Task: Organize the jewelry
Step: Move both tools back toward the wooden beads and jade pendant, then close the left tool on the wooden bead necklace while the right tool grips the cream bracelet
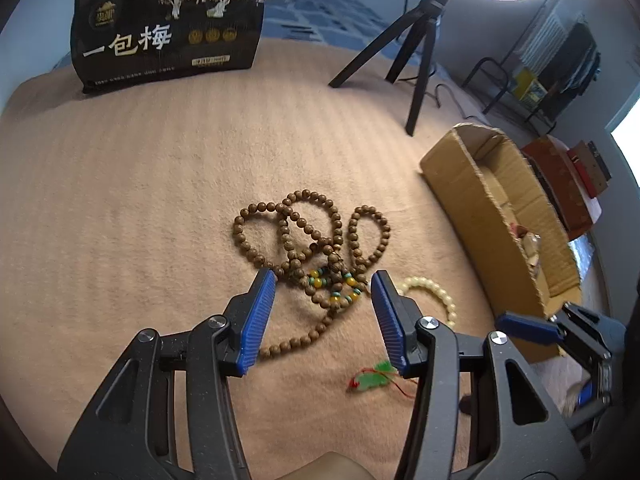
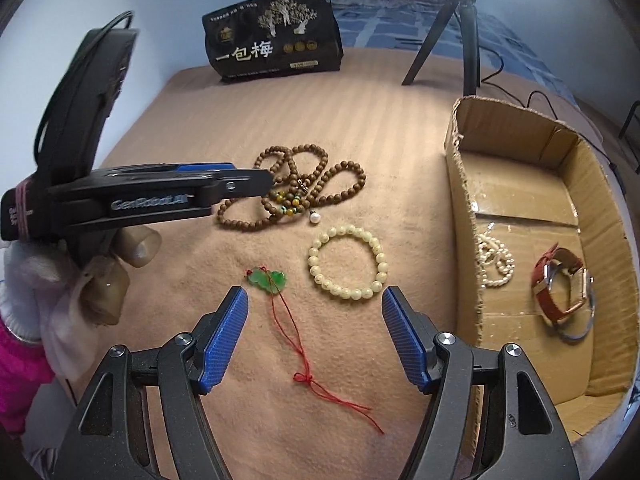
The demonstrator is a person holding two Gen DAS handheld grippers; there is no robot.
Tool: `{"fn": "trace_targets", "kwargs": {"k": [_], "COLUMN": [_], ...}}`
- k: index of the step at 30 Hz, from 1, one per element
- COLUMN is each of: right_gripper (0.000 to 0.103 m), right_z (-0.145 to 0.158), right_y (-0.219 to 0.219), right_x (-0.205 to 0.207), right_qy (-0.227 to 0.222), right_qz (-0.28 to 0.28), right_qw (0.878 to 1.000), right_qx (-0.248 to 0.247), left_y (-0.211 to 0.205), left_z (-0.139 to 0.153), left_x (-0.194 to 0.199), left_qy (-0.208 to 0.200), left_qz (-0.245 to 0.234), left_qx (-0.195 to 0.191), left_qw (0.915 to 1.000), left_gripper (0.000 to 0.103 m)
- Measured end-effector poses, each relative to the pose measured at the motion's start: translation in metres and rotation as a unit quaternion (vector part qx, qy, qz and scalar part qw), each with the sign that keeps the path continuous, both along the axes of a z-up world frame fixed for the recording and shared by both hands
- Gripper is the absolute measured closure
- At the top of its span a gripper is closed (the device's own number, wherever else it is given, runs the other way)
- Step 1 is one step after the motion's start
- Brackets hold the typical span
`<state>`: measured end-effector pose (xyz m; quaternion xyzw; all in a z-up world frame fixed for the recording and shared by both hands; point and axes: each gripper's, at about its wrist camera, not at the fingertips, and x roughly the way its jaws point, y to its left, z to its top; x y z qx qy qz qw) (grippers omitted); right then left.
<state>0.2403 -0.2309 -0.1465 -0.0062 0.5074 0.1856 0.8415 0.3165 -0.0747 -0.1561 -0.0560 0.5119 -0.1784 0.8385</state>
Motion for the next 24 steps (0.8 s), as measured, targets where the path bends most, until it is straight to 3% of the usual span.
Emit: {"fn": "trace_targets", "kwargs": {"k": [11, 17, 24], "right_gripper": [0.038, 0.040, 0.061], "right_z": [-0.006, -0.001, -0.012], "right_y": [0.009, 0.023, 0.031], "right_x": [0.005, 0.001, 0.010], "right_qy": [-0.003, -0.017, -0.002], "right_qz": [0.003, 0.021, 0.028], "right_qw": [1.000, 0.999, 0.998], "right_qx": [-0.021, -0.037, -0.048], "left_y": [-0.026, -0.028, -0.028], "left_z": [-0.018, -0.021, -0.025], "left_x": [0.019, 0.023, 0.024], "left_qy": [0.012, 0.019, 0.022], "left_qz": [0.010, 0.010, 0.010], "left_qx": [0.083, 0.088, 0.087], "left_qw": [0.9964, 0.9959, 0.9959], "left_gripper": [0.052, 0.046, 0.046]}}
